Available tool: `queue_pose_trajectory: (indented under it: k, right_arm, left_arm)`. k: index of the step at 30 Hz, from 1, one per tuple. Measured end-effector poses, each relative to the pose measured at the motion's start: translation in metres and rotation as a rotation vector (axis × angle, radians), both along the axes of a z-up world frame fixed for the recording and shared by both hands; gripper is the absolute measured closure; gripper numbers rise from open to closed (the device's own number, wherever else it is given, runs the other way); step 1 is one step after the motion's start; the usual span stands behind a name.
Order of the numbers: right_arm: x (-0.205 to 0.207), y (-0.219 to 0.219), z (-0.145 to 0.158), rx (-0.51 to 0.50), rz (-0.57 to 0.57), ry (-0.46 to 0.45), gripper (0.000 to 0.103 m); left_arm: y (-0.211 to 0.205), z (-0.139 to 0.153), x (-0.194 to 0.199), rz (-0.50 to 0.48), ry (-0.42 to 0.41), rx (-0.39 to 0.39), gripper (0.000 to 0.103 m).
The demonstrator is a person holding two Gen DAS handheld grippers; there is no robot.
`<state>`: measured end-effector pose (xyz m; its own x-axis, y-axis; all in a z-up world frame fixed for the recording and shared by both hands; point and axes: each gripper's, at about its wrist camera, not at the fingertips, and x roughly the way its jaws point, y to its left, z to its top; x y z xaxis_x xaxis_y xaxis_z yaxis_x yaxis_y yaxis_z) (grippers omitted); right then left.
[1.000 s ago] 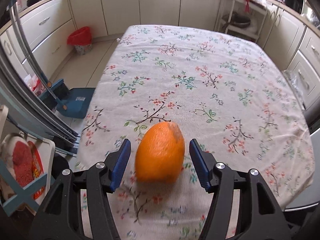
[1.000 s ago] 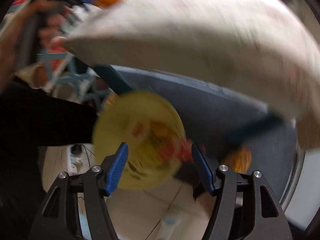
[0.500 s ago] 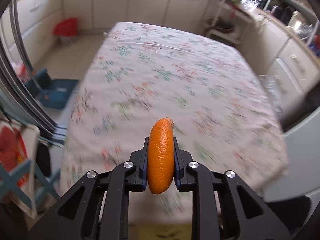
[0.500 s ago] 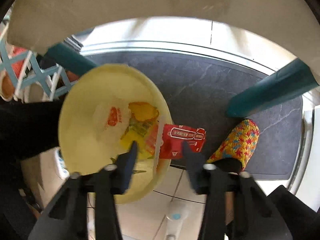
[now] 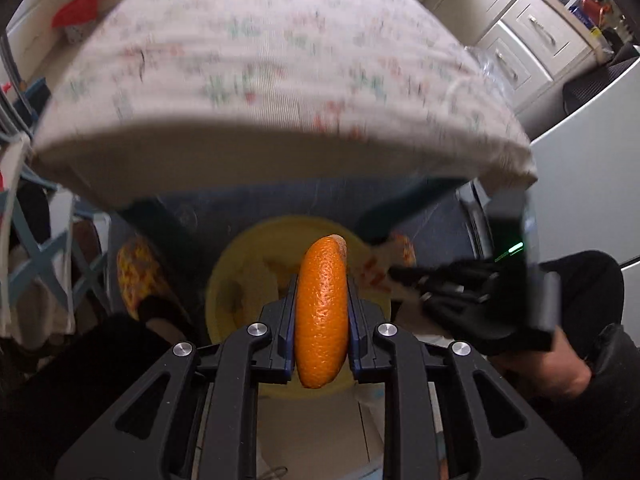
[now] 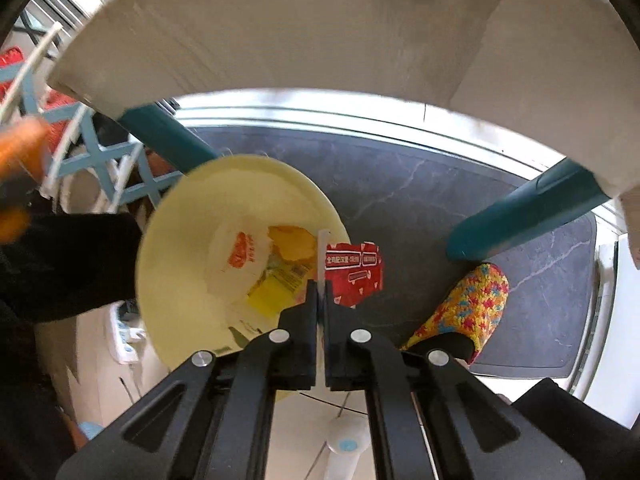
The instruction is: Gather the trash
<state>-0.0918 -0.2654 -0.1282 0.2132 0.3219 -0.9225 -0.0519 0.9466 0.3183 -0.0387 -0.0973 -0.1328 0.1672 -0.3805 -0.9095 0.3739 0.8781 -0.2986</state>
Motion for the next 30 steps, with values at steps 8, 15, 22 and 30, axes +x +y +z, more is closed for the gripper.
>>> queue_pose_trajectory:
  k: [8,15,22,30]
  right_arm:
    - [-0.018,-0.004,0.049,0.129,-0.028,-0.105,0.1]
    - [-0.035,0.014,0.065,0.184,0.021,-0.149,0.1]
    - [-0.044,0.021,0.068,0.196,0.042,-0.155,0.1]
    - [-0.047,0.029,0.067,0.205,0.07,-0.146,0.098]
  left_arm:
    - [-0.011,-0.036,-0.011,-0.033,0.094,0.117,0.084]
    - [-0.013,-0.033,-0.027,-0.021,-0.007,0.252,0.08]
    - [-0.021,-0.007,-0.049,0.011,-0.17,0.322,0.073]
    - [-0.019,0.037,-0.076,0.093,-0.376,0.328,0.049]
